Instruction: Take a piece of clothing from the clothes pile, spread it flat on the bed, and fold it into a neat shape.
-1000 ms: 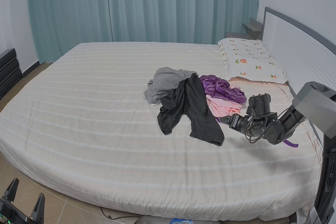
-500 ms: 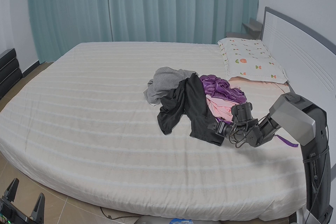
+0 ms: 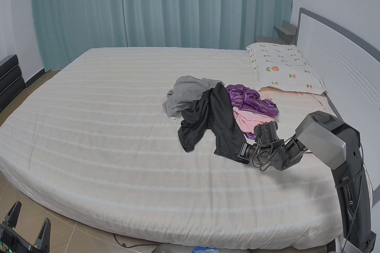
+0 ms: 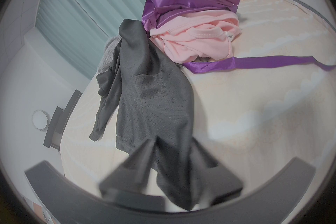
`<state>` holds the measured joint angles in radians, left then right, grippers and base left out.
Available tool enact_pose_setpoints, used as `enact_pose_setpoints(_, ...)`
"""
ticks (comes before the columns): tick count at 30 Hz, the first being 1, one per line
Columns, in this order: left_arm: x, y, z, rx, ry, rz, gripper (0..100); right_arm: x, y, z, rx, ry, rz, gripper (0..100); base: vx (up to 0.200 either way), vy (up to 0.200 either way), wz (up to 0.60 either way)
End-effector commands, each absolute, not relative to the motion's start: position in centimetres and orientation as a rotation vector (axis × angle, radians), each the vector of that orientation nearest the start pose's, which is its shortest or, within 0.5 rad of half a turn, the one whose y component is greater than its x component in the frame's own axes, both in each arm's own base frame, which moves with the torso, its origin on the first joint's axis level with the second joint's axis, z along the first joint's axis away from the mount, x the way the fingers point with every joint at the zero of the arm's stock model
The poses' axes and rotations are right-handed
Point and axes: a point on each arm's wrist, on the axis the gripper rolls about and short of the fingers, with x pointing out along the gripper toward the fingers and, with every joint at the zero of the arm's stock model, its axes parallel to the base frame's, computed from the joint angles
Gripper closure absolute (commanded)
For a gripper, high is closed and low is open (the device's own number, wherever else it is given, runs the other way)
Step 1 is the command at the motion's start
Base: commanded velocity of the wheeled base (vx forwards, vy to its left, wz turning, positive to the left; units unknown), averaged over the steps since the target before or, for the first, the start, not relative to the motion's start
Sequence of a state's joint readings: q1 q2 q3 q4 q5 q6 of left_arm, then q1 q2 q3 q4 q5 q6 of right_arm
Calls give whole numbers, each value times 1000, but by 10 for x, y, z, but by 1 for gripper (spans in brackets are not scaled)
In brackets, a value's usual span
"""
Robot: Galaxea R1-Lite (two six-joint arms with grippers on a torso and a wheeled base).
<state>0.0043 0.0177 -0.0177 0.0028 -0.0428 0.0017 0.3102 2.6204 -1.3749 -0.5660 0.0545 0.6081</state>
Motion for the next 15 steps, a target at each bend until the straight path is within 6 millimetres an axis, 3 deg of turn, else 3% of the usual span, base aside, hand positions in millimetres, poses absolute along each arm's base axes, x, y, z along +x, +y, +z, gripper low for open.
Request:
enact_pose_setpoints(1, -22, -1, 75, 1, 11, -38, 0, 445, 145, -55, 494, 754, 140, 100, 0, 0, 0)
enact_pose_setpoints(5, -22, -1, 75, 1, 11, -38, 0, 443, 144, -51, 523, 764, 165, 100, 0, 0, 0)
enact_pose_setpoints(9, -22, -1, 75, 1, 11, -38, 0, 434, 141, -31, 579, 754, 164, 100, 0, 0, 0)
enact_pose_setpoints(15, -22, -1, 75, 1, 11, -38, 0, 385, 129, 18, 690, 697, 320, 100, 0, 0, 0)
